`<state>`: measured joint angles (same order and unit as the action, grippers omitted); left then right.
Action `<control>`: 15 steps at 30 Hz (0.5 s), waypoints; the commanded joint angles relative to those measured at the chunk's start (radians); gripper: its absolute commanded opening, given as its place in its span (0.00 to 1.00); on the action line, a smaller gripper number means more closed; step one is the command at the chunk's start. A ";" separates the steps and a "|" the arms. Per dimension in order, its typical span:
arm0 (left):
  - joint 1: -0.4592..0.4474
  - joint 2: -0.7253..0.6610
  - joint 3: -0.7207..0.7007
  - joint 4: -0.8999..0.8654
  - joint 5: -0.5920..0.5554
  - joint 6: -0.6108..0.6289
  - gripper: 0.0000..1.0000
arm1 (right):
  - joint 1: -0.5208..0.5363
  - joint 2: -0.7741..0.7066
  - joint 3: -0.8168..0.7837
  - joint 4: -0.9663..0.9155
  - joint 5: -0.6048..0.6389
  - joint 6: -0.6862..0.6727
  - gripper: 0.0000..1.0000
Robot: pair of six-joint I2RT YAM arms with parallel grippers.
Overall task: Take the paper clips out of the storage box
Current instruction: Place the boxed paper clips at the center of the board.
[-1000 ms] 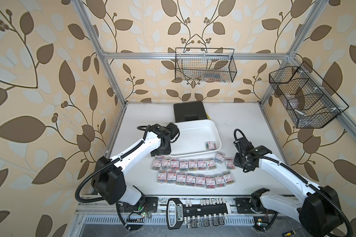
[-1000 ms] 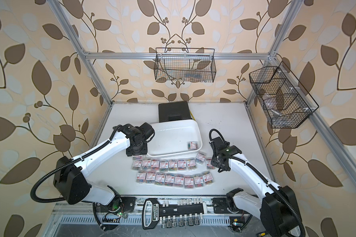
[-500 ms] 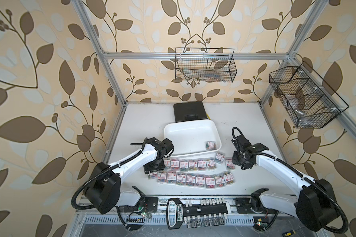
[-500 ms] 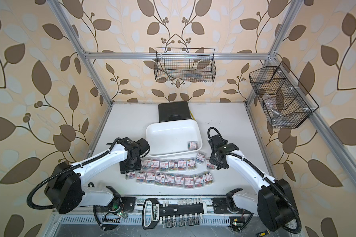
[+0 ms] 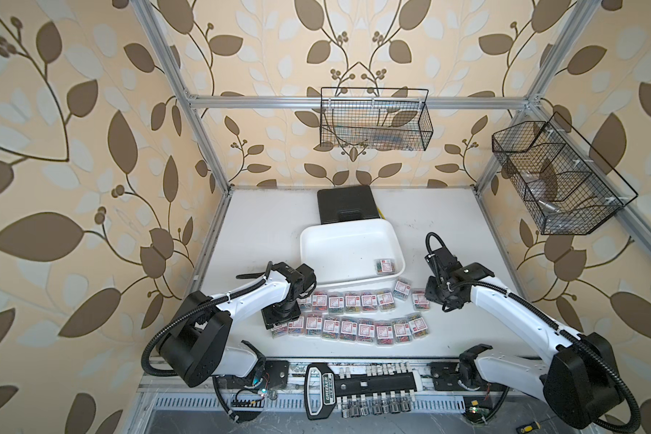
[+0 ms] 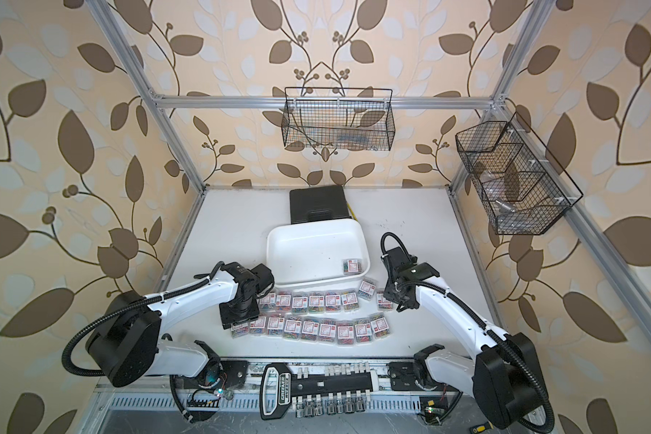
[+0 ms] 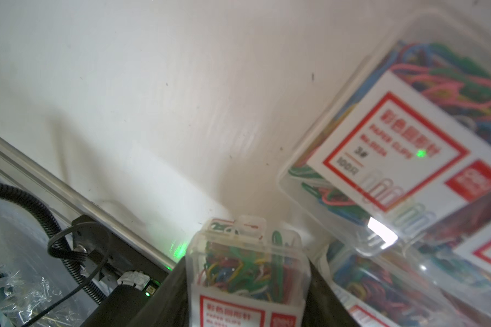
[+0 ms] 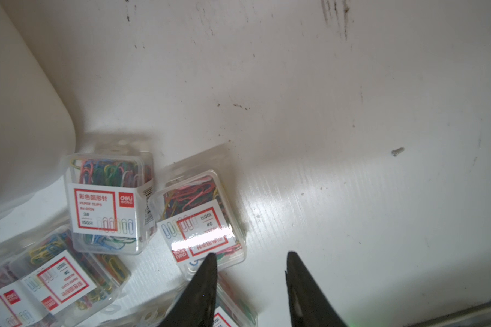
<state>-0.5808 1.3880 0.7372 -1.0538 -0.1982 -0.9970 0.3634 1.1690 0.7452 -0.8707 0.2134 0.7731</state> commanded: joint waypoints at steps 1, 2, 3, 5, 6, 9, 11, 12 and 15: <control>0.007 0.024 0.016 0.018 -0.054 -0.028 0.40 | -0.003 -0.003 0.010 -0.021 0.007 0.002 0.42; 0.007 0.029 0.016 0.022 -0.058 -0.025 0.40 | -0.002 -0.001 0.011 -0.020 0.007 0.002 0.42; 0.006 0.032 0.014 0.031 -0.060 -0.022 0.40 | -0.003 0.003 0.014 -0.019 0.006 0.002 0.42; 0.006 0.033 0.005 0.044 -0.059 -0.019 0.40 | -0.001 0.007 0.018 -0.016 0.007 0.000 0.42; 0.007 0.030 0.000 0.051 -0.058 -0.017 0.41 | -0.001 0.007 0.020 -0.017 0.007 0.000 0.42; 0.007 0.010 -0.010 0.061 -0.052 -0.009 0.47 | 0.000 0.010 0.019 -0.017 0.007 0.000 0.42; 0.006 -0.011 -0.009 0.059 -0.048 -0.009 0.56 | -0.001 0.011 0.018 -0.015 0.007 0.001 0.42; 0.007 -0.024 -0.007 0.057 -0.046 -0.006 0.62 | -0.001 0.011 0.017 -0.014 0.007 0.002 0.41; 0.006 -0.057 0.003 0.049 -0.041 -0.002 0.75 | -0.001 0.017 0.016 -0.005 0.000 0.005 0.42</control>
<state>-0.5800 1.3796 0.7307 -0.9951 -0.2394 -0.9974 0.3634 1.1744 0.7452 -0.8692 0.2131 0.7731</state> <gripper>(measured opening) 0.725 0.416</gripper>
